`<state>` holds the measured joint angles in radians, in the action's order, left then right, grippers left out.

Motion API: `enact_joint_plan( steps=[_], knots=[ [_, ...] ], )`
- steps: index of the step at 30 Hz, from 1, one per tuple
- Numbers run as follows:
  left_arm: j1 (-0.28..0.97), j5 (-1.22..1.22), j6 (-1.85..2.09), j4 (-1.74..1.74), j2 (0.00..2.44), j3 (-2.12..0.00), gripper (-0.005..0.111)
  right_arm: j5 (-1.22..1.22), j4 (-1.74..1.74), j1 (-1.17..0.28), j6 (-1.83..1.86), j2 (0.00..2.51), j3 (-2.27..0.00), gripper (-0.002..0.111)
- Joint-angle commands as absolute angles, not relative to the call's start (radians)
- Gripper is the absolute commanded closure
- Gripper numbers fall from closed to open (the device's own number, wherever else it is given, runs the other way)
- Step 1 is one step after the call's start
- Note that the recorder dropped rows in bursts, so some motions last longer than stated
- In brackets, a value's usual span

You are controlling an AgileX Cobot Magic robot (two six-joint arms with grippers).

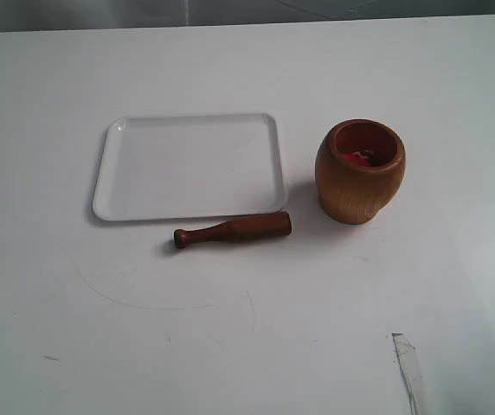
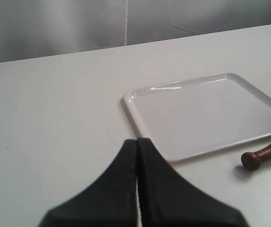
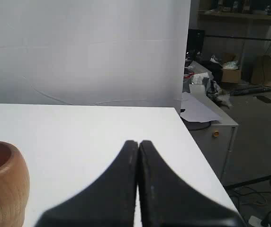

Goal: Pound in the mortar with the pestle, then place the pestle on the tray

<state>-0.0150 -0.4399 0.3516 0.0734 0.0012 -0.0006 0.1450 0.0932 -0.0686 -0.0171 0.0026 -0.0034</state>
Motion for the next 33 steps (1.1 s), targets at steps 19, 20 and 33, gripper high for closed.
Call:
enact_joint_plan(
  steps=[19,20,33],
  knots=[
    [-0.007,-0.437,0.343,0.066,0.0,0.0,0.107,0.131,0.095,-0.06,-0.016,0.0,0.0,0.108],
    [-0.007,-0.437,0.343,0.066,0.0,0.0,0.107,0.117,0.095,-0.06,-0.016,0.0,0.0,0.108],
    [-0.007,-0.437,0.343,0.066,0.0,0.0,0.107,0.0,-0.29,-0.06,-0.053,0.0,0.0,0.108]
  ],
)
